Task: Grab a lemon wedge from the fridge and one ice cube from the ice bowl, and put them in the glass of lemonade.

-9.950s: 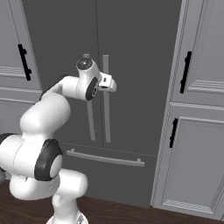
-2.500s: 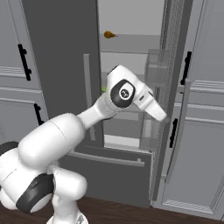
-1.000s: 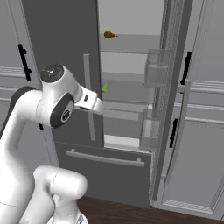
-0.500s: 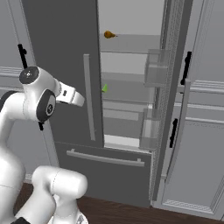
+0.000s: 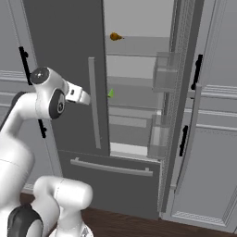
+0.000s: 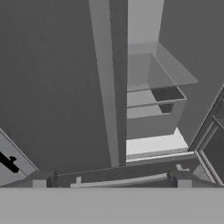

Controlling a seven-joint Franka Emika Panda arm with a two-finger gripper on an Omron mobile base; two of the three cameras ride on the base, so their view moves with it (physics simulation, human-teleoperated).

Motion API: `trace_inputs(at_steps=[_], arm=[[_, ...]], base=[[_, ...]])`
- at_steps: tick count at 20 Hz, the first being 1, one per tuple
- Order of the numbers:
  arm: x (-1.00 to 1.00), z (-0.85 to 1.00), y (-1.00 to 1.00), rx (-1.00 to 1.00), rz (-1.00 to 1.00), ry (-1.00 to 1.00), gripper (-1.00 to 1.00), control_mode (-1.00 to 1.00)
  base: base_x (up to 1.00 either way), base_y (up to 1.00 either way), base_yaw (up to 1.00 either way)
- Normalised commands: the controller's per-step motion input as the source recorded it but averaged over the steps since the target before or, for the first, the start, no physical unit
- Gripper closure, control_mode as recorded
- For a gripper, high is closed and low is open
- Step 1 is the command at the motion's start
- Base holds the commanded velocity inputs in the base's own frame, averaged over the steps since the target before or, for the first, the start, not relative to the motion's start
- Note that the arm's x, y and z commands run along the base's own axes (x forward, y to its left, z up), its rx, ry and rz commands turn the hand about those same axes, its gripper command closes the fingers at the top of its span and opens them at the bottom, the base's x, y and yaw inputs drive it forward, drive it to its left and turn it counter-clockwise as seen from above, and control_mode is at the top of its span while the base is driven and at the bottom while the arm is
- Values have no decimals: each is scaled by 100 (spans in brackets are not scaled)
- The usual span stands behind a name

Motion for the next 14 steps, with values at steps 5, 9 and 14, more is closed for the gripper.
trace_inputs(at_steps=[5,9,14], arm=[[78,-30,0,0,11,0,-100,-100],[66,-17,0,0,9,0,-100,-100],[36,-12,0,-2,2,7,-100,-100]], base=[[0,0,0],[0,0,0],[0,0,0]])
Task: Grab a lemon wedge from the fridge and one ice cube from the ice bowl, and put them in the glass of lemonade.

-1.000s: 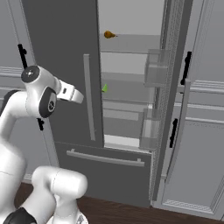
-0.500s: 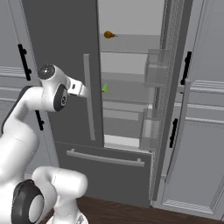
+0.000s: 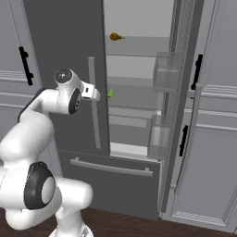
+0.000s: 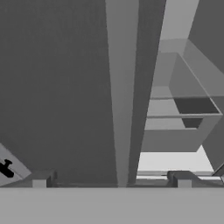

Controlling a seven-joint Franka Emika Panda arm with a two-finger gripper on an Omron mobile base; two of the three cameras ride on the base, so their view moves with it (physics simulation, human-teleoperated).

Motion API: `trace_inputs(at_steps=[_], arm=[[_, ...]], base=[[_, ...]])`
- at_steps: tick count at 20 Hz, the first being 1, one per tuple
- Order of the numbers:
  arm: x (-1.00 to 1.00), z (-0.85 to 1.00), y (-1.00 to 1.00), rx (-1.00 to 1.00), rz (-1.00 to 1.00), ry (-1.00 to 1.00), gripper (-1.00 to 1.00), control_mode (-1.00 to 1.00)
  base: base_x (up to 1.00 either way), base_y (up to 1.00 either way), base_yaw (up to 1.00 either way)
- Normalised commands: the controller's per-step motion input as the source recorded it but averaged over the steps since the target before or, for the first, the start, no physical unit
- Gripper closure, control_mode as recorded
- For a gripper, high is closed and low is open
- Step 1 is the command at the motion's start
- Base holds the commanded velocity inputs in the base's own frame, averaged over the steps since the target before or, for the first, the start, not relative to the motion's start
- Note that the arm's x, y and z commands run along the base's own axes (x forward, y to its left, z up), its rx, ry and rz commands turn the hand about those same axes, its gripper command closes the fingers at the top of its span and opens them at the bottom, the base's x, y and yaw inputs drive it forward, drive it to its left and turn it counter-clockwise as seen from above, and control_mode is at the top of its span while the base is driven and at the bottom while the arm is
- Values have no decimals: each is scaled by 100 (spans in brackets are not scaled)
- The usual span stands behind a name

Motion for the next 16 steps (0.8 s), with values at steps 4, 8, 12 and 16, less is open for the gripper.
trace_inputs(at_steps=[4,8,12,16], arm=[[29,-18,-5,-2,0,12,-100,-100],[42,-14,0,-1,0,6,-100,-100],[34,-13,0,0,0,-8,-100,-100],[12,0,0,0,0,-13,-100,-100]], base=[[0,0,0],[0,0,0],[0,0,0],[0,0,0]])
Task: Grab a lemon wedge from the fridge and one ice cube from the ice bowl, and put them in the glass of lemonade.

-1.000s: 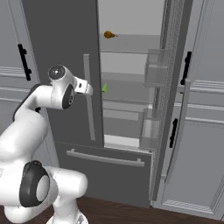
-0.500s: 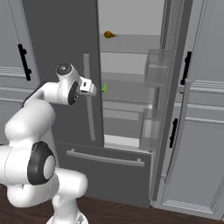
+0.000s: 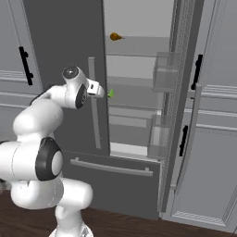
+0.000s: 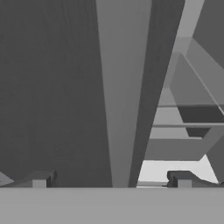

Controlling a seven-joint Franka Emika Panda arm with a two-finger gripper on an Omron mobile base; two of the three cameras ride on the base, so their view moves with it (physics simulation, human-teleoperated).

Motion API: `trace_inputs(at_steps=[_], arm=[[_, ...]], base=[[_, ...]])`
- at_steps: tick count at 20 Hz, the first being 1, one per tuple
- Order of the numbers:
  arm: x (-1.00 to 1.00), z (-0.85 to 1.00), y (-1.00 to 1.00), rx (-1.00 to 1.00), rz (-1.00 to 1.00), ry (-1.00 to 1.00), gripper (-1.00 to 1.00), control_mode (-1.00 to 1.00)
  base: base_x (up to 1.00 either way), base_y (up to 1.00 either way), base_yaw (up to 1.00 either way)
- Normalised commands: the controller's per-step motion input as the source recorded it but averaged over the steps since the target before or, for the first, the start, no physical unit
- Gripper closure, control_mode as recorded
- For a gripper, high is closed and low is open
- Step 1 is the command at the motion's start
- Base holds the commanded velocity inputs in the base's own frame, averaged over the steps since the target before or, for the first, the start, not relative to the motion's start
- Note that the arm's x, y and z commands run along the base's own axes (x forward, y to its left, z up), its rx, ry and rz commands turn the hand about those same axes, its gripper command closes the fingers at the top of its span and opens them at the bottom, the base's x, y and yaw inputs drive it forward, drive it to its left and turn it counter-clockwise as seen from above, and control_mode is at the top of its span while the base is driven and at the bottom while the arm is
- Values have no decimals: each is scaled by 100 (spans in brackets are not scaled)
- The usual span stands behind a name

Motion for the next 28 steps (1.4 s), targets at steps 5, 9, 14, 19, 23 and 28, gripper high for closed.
trace_inputs(at_steps=[5,9,14,19,23,28], arm=[[38,-11,0,0,0,-1,-100,-100],[49,-11,0,0,0,0,-100,-100],[37,-6,-1,0,0,0,-100,-100],[40,-18,0,0,0,0,-100,-100],[38,-17,0,0,0,0,-100,-100],[30,0,10,0,0,4,100,-100]], base=[[0,0,0],[0,0,0],[0,0,0],[0,0,0],[0,0,0],[0,0,0]])
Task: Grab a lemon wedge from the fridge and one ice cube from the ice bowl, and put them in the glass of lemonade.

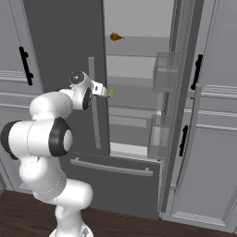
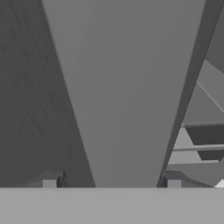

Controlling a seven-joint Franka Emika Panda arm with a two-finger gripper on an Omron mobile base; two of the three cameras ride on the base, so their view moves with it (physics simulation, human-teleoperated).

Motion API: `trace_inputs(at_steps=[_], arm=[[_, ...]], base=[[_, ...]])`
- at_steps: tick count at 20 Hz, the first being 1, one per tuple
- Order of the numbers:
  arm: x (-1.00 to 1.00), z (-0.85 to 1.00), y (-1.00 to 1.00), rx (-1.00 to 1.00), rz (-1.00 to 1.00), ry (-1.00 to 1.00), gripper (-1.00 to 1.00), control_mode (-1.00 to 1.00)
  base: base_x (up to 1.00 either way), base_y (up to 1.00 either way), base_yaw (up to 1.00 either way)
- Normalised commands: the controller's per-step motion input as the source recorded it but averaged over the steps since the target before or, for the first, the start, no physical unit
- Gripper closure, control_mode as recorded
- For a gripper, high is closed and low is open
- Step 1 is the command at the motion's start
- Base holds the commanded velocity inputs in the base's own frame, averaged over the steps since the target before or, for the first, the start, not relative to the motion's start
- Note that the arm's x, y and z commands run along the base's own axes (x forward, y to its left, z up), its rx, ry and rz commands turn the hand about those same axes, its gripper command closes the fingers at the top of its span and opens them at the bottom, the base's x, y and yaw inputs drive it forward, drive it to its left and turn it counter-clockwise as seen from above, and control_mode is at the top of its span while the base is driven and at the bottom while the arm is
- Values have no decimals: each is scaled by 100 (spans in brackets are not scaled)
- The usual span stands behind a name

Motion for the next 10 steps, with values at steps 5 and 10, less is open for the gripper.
trace_inputs(at_steps=[5,10], arm=[[4,0,12,0,0,0,100,-100],[0,1,30,0,2,0,100,-100]], base=[[0,0,0],[0,0,0]])
